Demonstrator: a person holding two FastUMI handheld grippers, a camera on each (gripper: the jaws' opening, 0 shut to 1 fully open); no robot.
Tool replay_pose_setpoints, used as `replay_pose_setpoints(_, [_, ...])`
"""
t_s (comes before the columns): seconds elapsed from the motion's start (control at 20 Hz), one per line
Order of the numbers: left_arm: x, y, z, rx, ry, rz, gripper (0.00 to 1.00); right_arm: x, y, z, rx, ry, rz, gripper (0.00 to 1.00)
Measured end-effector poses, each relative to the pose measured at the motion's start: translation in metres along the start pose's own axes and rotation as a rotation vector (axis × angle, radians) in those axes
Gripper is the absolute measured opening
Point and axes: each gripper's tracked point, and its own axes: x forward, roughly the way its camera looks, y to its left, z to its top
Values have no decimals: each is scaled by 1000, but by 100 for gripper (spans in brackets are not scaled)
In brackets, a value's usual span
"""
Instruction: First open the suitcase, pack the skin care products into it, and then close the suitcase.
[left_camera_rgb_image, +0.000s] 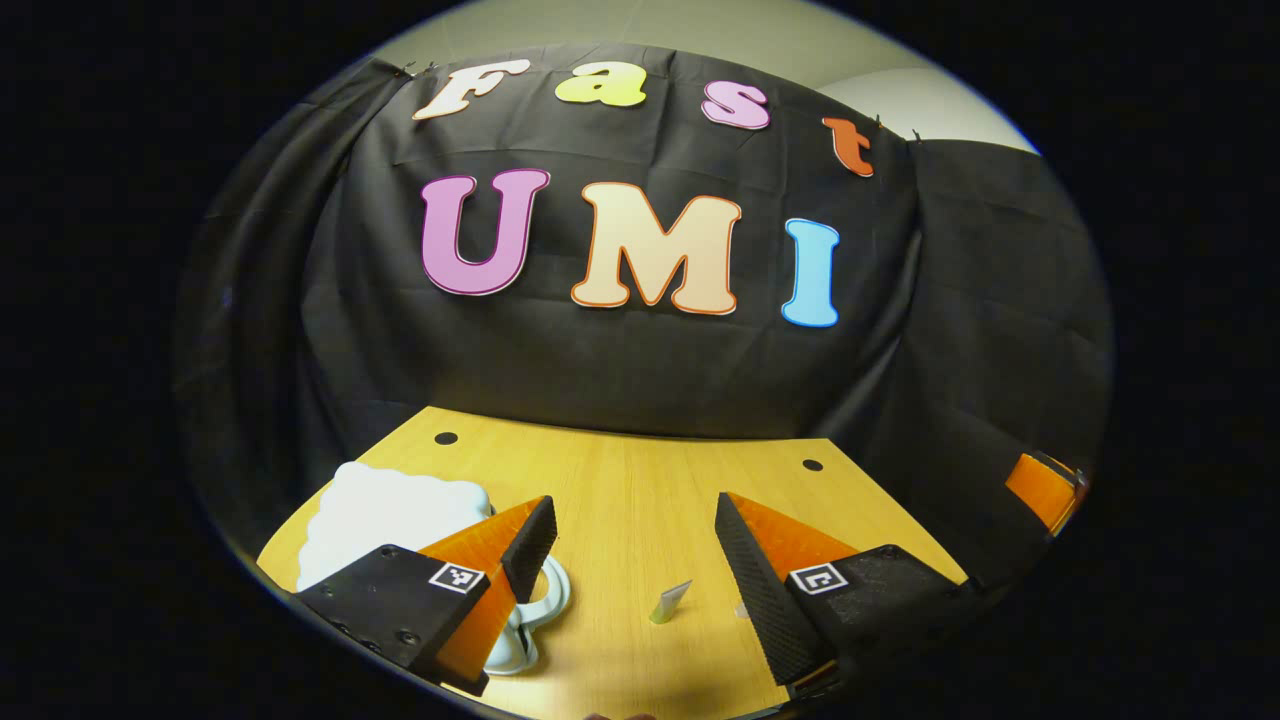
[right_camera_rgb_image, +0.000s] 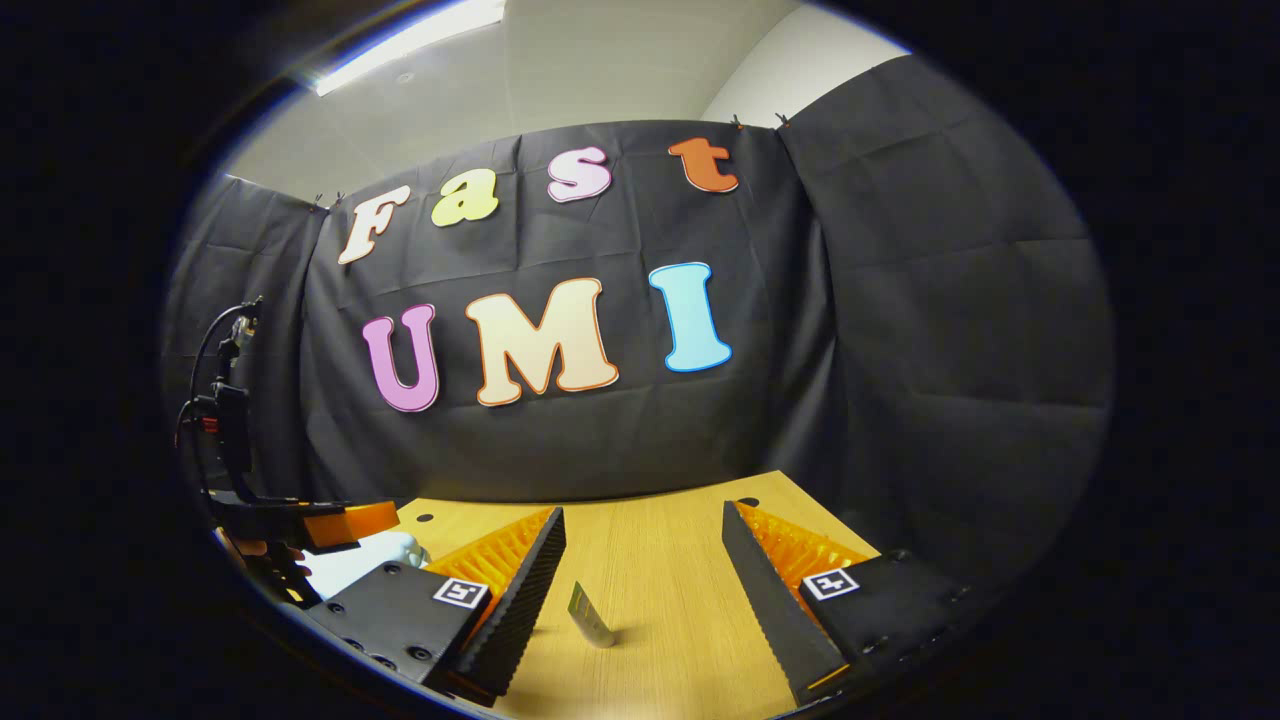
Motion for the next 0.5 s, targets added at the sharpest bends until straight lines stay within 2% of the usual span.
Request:
replay_pose_setpoints(0.4, [23, 37, -30, -23, 128, 66, 94, 6, 6, -12, -11, 25, 51, 98])
replay_pose_setpoints(0.45, [28, 44, -35, -28, 150, 74, 94, 7, 4, -15, -7, 34, 52, 94])
replay_pose_setpoints(0.5, [32, 49, -37, -39, 171, 81, 95, 8, 2, -19, -3, 45, 52, 98])
